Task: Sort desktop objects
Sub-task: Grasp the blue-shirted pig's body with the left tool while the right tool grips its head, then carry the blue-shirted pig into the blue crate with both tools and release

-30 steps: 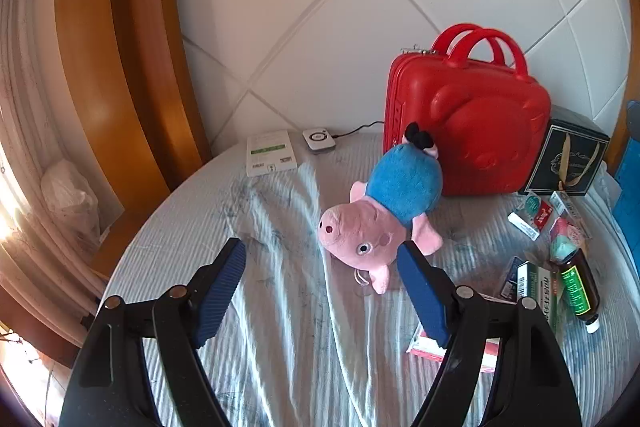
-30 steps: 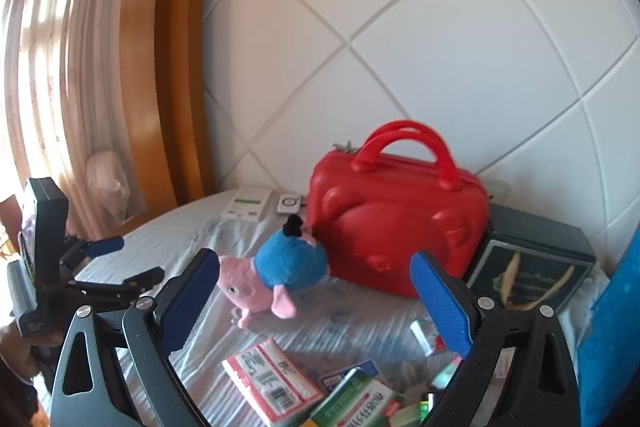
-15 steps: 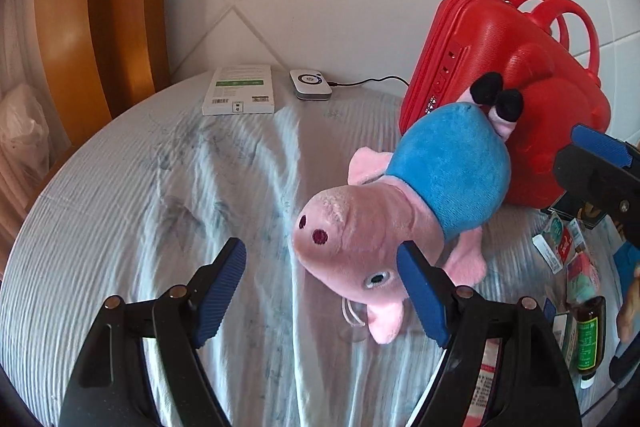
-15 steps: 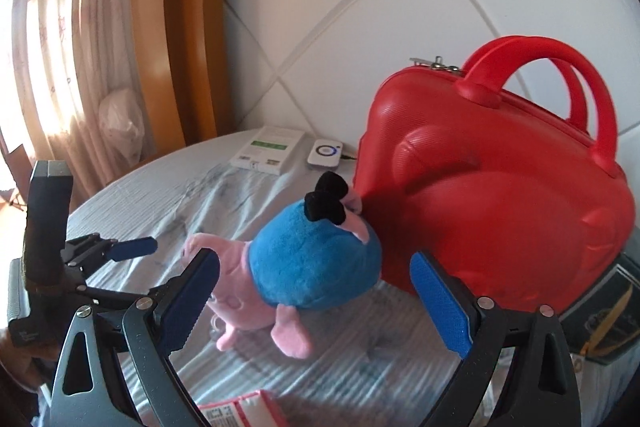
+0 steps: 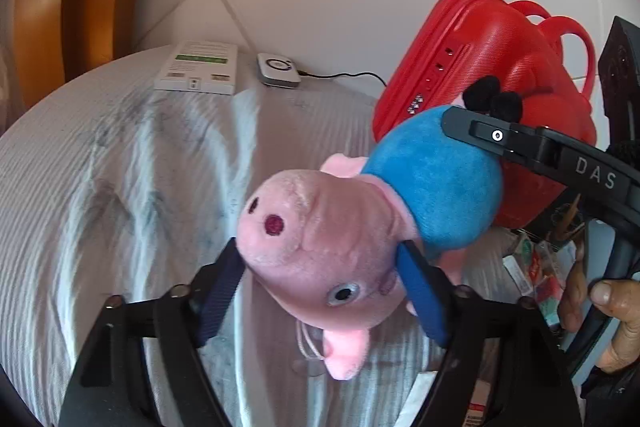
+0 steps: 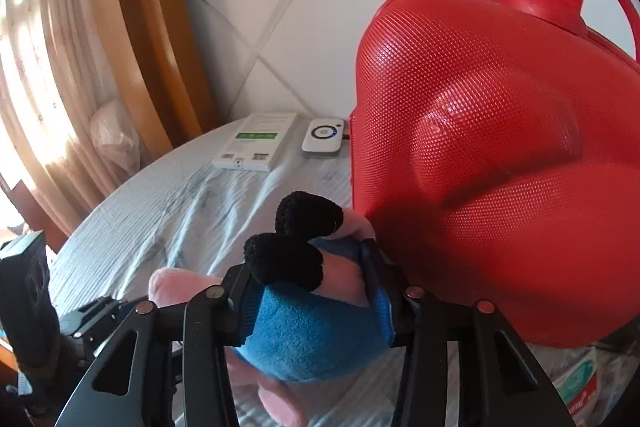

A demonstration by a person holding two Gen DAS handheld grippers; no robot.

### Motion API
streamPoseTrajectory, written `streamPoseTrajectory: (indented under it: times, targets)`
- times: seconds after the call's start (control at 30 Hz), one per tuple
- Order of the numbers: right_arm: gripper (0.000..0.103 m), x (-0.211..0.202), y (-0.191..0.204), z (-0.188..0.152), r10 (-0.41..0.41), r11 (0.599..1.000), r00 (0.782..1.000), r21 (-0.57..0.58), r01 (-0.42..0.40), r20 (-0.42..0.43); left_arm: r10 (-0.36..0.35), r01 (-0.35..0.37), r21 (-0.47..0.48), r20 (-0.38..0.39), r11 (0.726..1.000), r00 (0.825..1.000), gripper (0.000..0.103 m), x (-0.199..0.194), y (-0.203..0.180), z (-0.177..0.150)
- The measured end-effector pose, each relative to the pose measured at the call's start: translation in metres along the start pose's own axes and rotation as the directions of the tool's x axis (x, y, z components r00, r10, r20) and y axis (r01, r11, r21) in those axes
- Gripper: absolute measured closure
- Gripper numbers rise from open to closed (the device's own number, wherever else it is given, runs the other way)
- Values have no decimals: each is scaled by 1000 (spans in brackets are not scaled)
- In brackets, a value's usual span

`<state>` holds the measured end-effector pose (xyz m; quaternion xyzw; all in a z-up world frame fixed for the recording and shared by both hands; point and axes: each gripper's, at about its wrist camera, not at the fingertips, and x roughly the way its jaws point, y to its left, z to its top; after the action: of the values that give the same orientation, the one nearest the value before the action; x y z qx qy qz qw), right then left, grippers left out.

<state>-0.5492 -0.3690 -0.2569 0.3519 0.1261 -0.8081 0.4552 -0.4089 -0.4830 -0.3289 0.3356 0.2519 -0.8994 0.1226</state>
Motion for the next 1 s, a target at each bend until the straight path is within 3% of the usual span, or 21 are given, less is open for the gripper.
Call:
streamPoseTrajectory:
  times: [0.1,0.27,0.67,1.0]
  targets:
    - [74,-10,0,-4,-4,1000,1000,-3,4,24,11,-12,88,8,996,1000,47,-4,-11,2]
    - [90,-27,-3,-5,2,1000,999,8,-2,41,-1,-1,131,13,991,1000,56,-14,-16,4]
    - [95,-73,2,-4,28,999,993,12,-30,115,-35,20,208,66,978,997,58,-59,-34,11]
    - [95,-171,6,-9,-16,999,975,49,5,220,-105,62,338,111,939,988,58,-121,-86,19]
